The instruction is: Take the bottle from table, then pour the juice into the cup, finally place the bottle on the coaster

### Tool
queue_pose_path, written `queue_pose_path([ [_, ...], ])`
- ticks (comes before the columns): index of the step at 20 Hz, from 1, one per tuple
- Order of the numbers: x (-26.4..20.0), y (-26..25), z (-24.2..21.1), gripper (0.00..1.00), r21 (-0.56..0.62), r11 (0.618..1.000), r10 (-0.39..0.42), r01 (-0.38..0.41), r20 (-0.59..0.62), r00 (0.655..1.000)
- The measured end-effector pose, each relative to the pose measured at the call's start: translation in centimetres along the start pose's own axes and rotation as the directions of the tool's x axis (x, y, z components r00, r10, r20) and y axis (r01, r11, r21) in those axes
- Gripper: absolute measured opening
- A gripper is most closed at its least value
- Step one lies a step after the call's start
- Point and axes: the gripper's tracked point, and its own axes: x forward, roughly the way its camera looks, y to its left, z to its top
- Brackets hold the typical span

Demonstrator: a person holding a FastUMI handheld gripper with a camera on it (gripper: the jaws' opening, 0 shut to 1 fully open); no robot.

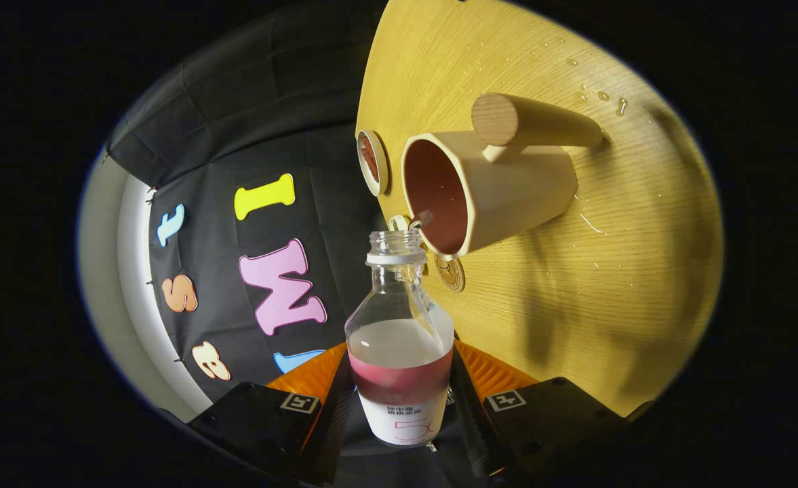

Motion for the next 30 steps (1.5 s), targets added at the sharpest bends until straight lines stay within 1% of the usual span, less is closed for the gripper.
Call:
queue_pose_path([
  [15, -0.7, 1.2, -0.2, 0.74, 0.067, 0.998, -0.013, 0.015, -0.032, 0.999],
  [26, -0.4, 2.7, 0.6, 0.74, 0.108, 0.994, 0.011, -0.008, -0.028, 1.0],
  [30, 0.3, 3.0, 0.2, 0.74, 0.116, 0.993, 0.015, -0.009, -0.049, 0.999],
])
